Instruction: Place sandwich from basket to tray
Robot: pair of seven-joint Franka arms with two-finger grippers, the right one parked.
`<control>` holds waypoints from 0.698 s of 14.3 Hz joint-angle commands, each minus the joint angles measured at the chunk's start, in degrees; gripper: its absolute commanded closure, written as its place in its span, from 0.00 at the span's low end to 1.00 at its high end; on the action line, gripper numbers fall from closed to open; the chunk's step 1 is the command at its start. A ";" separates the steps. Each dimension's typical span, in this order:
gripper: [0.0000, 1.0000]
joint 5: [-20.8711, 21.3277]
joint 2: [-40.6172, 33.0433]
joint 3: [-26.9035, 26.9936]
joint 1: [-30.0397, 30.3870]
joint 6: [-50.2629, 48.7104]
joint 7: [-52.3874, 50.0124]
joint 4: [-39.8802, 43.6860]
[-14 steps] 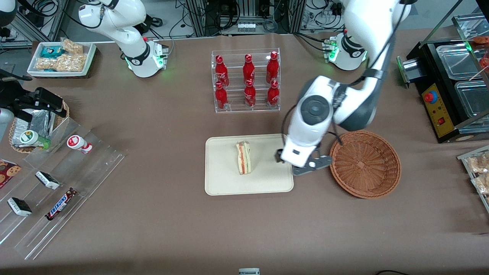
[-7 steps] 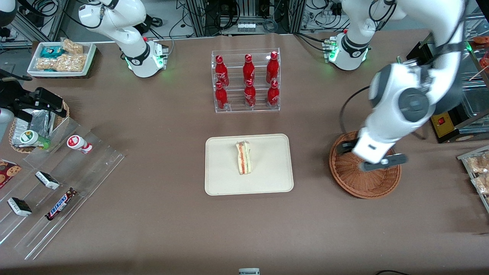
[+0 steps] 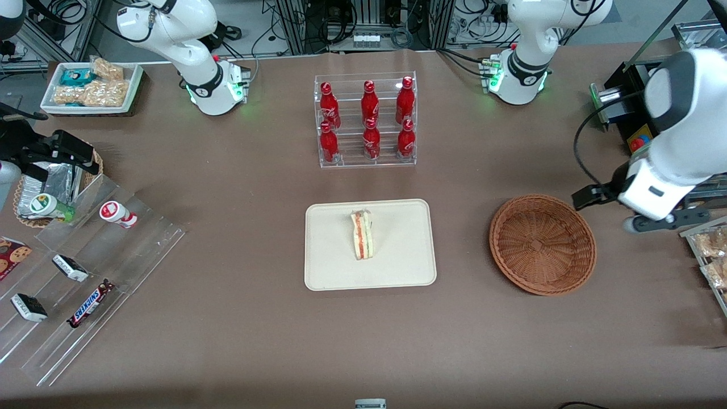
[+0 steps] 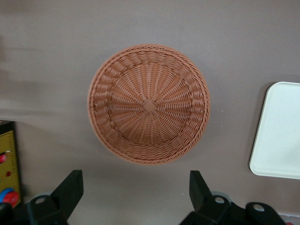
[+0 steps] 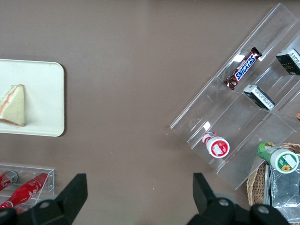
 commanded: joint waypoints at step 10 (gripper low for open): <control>0.00 0.44 0.72 -0.75 1.22 -16.19 10.24 16.16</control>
